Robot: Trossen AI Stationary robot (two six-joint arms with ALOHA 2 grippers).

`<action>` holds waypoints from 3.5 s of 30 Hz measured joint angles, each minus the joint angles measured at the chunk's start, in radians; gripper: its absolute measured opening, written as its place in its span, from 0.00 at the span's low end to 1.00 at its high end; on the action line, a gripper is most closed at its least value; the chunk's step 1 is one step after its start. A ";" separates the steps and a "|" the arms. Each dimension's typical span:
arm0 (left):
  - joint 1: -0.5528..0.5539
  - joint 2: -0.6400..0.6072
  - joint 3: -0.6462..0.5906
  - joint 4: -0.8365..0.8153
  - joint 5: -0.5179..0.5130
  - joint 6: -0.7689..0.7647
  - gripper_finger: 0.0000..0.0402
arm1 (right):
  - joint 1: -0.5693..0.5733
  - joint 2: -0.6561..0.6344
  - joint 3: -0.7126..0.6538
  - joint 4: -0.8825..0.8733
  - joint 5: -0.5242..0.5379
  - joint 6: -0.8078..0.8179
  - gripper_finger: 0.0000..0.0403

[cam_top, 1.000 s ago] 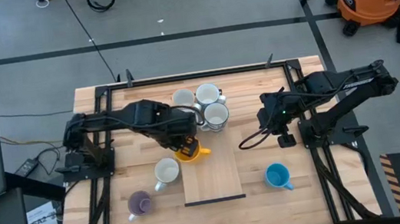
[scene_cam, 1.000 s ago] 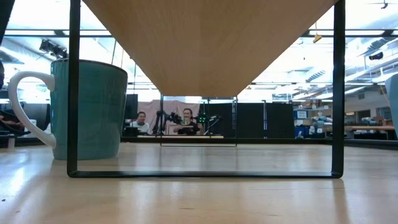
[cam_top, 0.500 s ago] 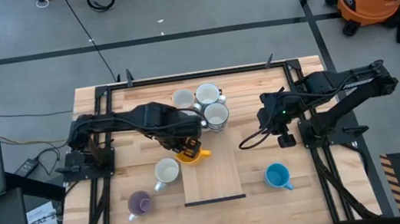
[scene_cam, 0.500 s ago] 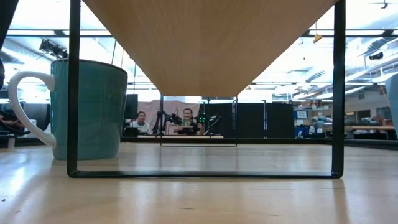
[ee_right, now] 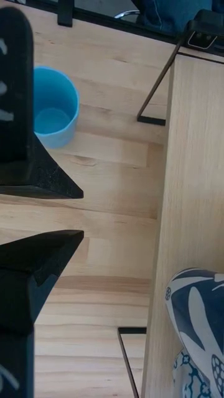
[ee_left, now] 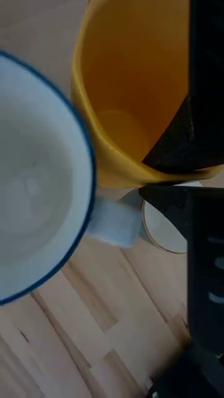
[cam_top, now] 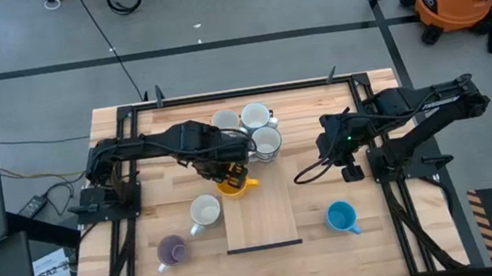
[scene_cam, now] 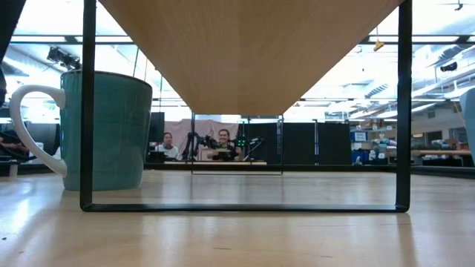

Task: Place coffee mugs
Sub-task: Put the yellow mug on the shelf, then put the light blue mug on the shelf

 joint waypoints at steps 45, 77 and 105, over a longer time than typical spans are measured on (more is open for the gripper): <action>0.008 0.000 0.000 0.007 -0.033 0.051 0.22 | 0.000 0.000 0.000 0.000 0.000 0.000 0.24; -0.125 -0.214 0.002 0.000 -0.035 0.368 0.30 | 0.000 0.000 0.000 -0.001 0.000 0.000 0.24; -0.210 -0.686 -0.912 0.421 -0.094 0.373 0.30 | 0.235 0.002 0.000 -0.014 0.001 0.542 0.24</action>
